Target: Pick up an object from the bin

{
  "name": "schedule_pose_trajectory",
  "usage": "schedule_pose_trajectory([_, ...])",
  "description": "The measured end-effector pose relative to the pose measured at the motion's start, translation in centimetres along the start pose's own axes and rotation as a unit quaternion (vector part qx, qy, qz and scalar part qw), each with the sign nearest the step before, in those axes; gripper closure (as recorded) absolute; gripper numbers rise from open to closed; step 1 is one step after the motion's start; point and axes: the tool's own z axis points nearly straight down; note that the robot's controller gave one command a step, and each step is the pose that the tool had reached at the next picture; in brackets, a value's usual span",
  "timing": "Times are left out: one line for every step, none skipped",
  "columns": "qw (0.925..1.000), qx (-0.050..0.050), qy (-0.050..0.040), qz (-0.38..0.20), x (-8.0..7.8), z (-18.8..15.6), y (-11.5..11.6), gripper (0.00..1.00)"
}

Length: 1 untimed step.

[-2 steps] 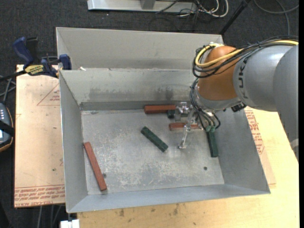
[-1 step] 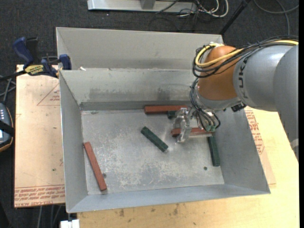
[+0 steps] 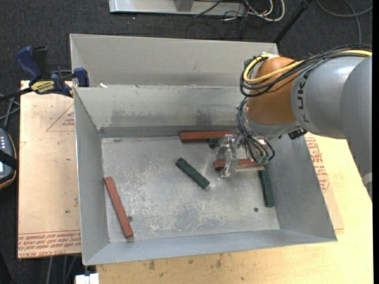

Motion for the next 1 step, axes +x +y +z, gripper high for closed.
schedule_pose_trajectory([0.9999,0.0,-0.0013,-0.017,3.08,-14.48,1.17,1.0])
